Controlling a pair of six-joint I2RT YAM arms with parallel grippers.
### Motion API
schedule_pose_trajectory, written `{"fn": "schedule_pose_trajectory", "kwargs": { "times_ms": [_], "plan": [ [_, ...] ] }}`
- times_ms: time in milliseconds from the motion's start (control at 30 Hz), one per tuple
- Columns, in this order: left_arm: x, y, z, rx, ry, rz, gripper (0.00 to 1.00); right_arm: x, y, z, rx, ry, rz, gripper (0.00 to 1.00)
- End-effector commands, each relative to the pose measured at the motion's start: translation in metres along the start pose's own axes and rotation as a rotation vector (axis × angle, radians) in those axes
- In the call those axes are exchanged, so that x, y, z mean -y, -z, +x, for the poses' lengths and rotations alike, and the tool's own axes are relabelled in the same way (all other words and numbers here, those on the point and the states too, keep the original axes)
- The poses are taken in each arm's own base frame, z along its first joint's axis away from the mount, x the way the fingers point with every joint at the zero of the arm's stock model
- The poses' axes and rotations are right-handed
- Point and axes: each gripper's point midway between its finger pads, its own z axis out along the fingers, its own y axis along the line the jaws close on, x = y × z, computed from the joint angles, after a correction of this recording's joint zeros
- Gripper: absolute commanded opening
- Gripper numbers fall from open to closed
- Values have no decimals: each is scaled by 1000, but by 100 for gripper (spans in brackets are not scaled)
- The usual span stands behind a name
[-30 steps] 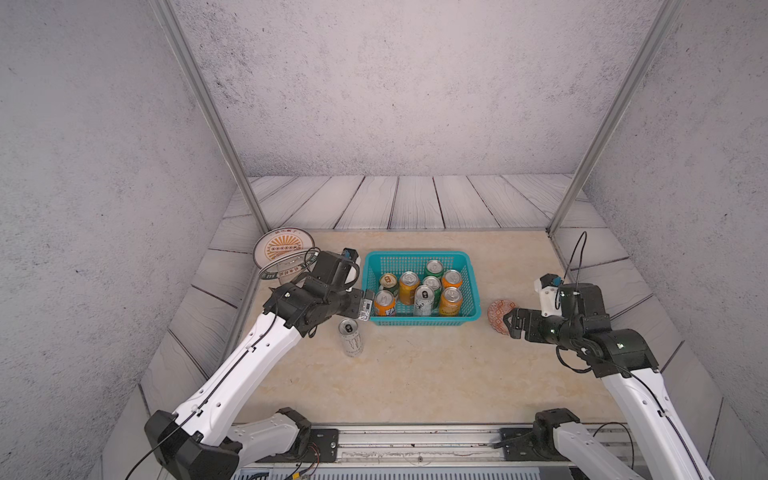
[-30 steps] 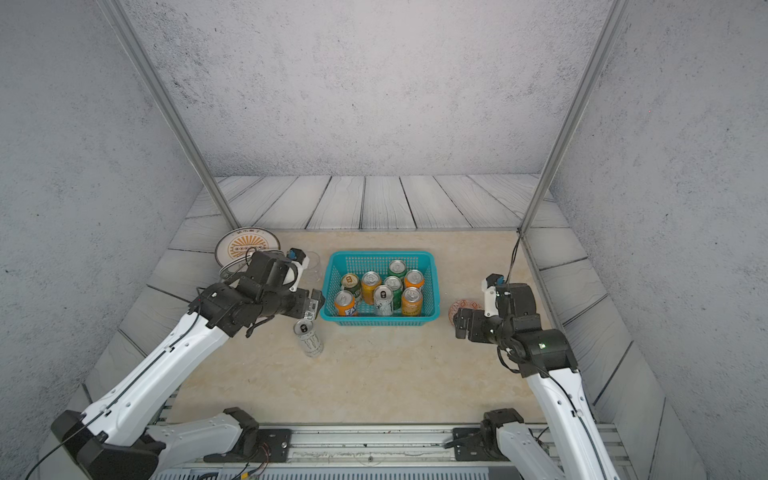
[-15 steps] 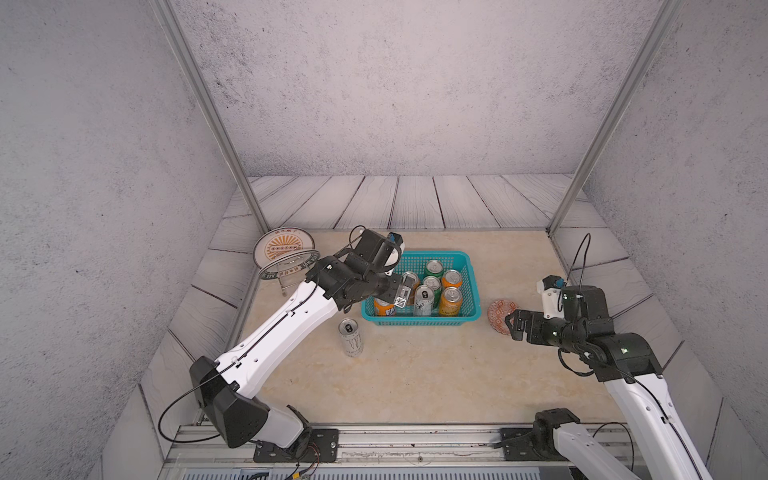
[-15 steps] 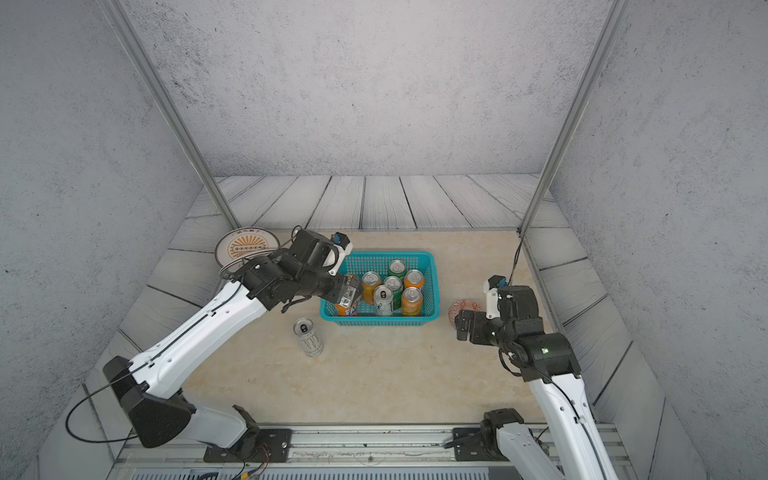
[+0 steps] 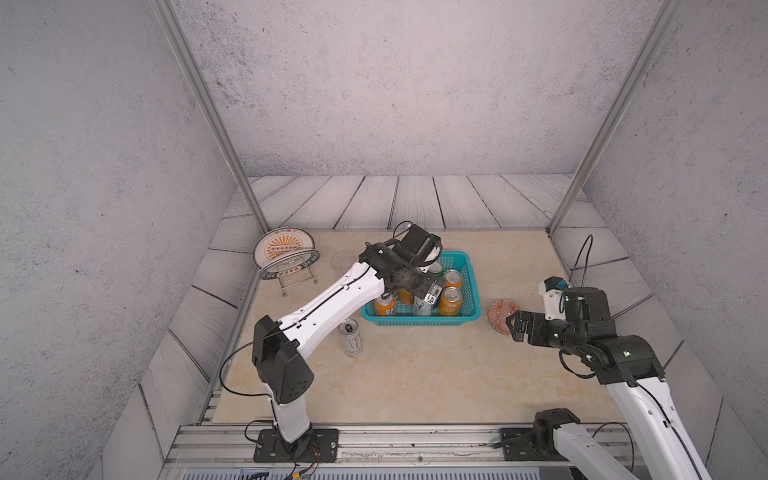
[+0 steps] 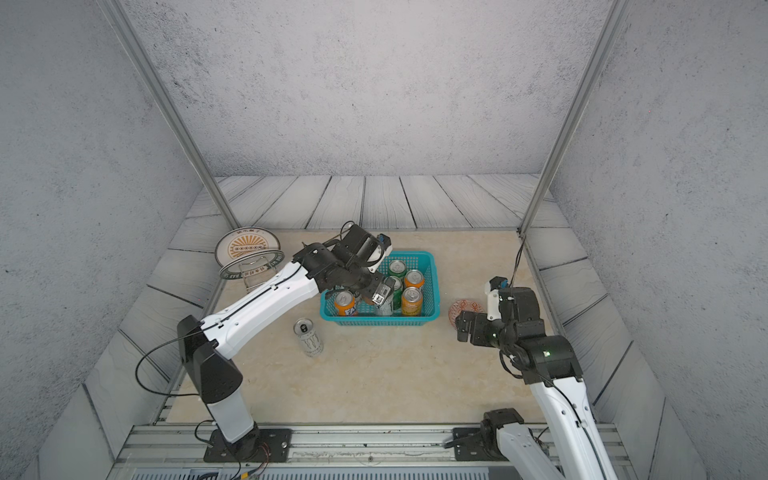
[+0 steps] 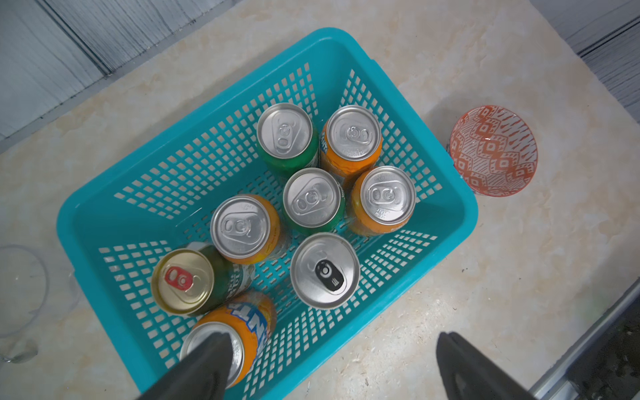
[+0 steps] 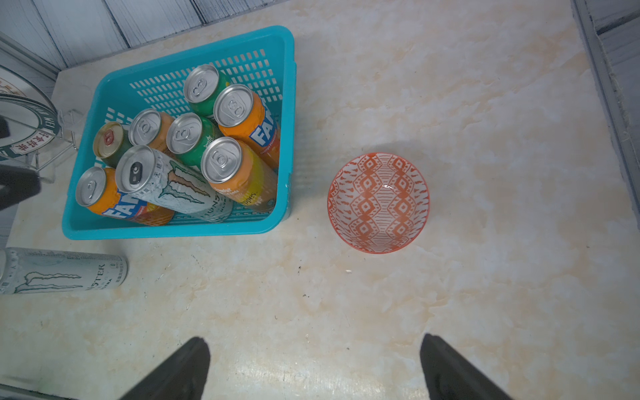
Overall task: Take out the drinks from the basket
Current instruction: Pick up the drink from the basket.
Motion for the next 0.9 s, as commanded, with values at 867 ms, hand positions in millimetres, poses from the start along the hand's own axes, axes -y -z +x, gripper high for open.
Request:
{"fn": "schedule_pose_trajectory", "kwargs": {
  "times_ms": [867],
  "plan": [
    [0, -101, 43, -286, -63, -37, 93, 6, 4, 1, 15, -3, 31, 100]
  ]
}}
